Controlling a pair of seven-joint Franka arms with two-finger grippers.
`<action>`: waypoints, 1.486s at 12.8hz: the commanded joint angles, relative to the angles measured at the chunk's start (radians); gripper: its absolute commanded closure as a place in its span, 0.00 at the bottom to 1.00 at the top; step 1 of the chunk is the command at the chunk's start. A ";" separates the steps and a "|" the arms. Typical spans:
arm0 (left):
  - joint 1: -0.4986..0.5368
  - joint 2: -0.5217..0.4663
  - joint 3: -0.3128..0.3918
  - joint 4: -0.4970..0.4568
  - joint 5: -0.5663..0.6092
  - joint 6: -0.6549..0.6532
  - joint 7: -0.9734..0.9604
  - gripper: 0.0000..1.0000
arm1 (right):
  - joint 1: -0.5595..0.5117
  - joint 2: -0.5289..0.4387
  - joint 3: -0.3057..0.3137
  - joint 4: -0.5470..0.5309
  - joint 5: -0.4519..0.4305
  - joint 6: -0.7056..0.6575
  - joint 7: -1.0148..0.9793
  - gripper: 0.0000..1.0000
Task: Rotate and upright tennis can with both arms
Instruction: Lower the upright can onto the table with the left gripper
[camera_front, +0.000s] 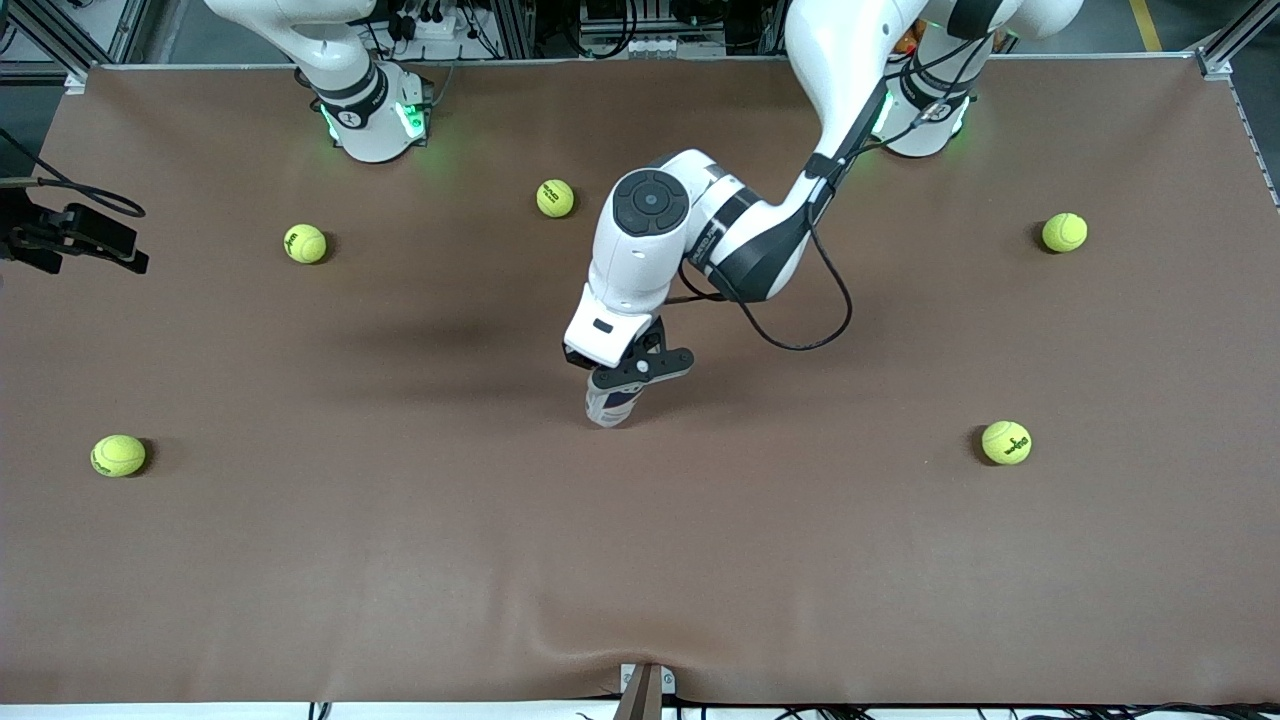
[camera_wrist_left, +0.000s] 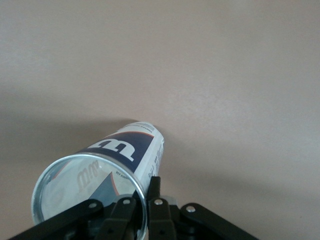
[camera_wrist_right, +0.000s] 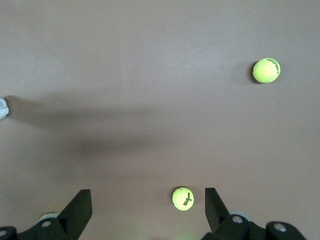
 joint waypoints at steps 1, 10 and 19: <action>-0.013 0.026 0.008 0.037 0.022 0.014 -0.006 1.00 | 0.007 0.005 -0.004 0.016 0.014 -0.008 -0.008 0.00; -0.019 0.021 0.015 0.036 0.027 -0.149 0.038 1.00 | 0.008 0.005 -0.004 0.016 0.014 -0.008 -0.008 0.00; -0.019 0.010 0.008 0.039 0.027 -0.159 0.052 0.00 | 0.007 0.005 -0.004 0.016 0.014 -0.008 -0.008 0.00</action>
